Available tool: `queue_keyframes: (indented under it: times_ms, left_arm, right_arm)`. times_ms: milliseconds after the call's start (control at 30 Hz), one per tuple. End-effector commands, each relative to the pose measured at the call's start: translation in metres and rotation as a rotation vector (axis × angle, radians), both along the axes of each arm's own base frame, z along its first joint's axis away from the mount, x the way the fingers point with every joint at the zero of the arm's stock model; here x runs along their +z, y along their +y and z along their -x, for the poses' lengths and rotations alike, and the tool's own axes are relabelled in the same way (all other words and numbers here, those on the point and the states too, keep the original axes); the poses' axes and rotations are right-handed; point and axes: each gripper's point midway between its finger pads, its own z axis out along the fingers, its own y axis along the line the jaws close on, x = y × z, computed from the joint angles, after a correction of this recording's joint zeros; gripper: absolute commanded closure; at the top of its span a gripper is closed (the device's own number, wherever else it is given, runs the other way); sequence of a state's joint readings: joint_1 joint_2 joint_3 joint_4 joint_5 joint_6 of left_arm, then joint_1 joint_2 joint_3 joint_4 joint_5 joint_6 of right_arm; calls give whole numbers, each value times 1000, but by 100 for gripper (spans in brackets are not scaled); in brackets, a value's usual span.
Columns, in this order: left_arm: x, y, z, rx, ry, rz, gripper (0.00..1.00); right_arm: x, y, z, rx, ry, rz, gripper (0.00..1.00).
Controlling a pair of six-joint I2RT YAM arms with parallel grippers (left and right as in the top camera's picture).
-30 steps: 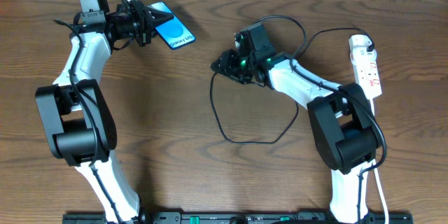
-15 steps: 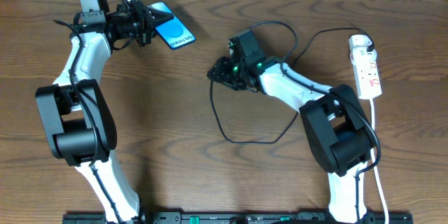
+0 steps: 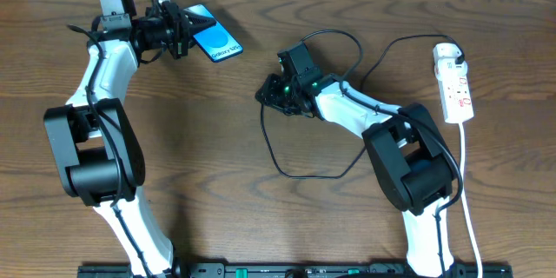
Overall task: Plug charger to phone and switch on socket
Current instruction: 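Grasp the black cable's USB-C plug with the right gripper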
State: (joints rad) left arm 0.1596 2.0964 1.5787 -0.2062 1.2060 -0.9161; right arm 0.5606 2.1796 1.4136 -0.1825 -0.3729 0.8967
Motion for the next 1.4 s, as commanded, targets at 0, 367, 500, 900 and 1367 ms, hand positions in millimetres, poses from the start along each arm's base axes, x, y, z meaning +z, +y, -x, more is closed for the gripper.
queue_keyframes:
  times_ms: [0,367,500,900,1367]
  left_arm:
    - [15,-6,5,-33,-28,26,93]
    - [15,-6,6,-34,-28,26,93]
    - [15,-6,6,-34,-24,27,92]
    - [12,-9,9,-46,-17,23,92]
    - [25,-32,32,-204,-122,84,92]
  right_arm:
    - [-13,-2,-3,-23,6,34,68]
    - [-14,-7,-9,-44,-21,61,90]
    - [-13,-4,-7,-3,-33,57,99]
    - [-4,-28,-8,229,-74,-34,99]
    - [80,-32,29,643,-246,-492,99]
